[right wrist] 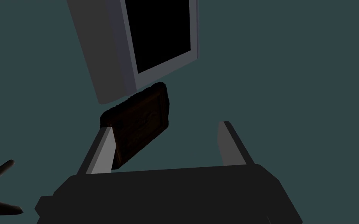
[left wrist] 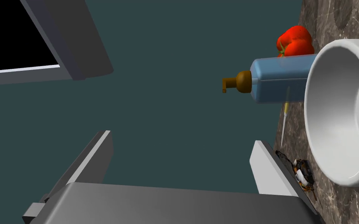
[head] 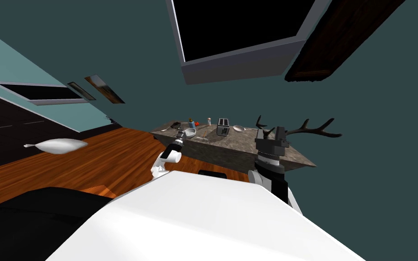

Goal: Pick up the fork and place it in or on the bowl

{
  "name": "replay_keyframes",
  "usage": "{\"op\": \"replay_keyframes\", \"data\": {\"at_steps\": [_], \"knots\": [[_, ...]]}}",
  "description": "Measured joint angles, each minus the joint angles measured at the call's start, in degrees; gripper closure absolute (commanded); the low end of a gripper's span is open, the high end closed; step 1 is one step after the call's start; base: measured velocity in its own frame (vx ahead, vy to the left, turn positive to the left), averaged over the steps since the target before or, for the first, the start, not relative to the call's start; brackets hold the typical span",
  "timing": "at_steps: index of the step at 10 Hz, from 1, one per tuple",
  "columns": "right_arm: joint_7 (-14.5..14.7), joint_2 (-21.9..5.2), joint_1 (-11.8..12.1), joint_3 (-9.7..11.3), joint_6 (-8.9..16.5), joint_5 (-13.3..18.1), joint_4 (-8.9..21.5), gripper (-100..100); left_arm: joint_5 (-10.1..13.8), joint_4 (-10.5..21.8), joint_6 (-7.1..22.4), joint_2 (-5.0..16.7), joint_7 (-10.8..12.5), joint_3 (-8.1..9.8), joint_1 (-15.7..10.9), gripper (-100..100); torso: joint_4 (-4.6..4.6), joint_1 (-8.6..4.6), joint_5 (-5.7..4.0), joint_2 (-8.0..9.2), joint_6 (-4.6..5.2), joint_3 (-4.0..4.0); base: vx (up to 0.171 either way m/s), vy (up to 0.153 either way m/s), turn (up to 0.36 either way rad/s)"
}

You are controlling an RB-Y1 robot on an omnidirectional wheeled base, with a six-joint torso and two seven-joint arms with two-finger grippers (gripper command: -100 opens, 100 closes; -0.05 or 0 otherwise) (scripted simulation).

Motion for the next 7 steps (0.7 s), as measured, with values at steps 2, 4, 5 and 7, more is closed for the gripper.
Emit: {"op": "replay_keyframes", "data": {"at_steps": [2, 4, 5, 7], "knots": [[0.0, 0.0, 0.0, 0.0, 0.0, 0.0, 0.0, 0, 0.07, 0.65, 3.14, 0.27, -0.02, -0.04, -1.38, -100, 0.0, 0.0, 0.0, 0.0, 0.01, 0.0, -0.007, 0.008, -0.034], [0.0, 0.0, 0.0, 0.0, 0.0, 0.0, 0.0, 0, 0.33, 1.26, 6.64, 0.82, 0.07, 0.13, -2.92, -100, 0.0, 0.01, 0.0, 0.0, 0.0, 0.0, -0.003, 0.003, -0.012], [0.0, 0.0, 0.0, 0.0, 0.0, 0.0, 0.0, 0, 0.36, 1.1, 8.02, 0.88, 0.11, 0.17, -3.01, -100, 0.0, -0.01, 0.0, -0.01, 0.0, 0.0, -0.004, 0.002, -0.038], [0.0, 0.0, 0.0, 0.0, 0.0, 0.0, 0.0, 0, 0.73, 1.75, 11.34, 1.56, 0.26, 0.39, -4.25, -100, 0.0, -0.01, 0.0, -0.01, 0.0, -0.01, -0.004, 0.004, -0.041]]}}
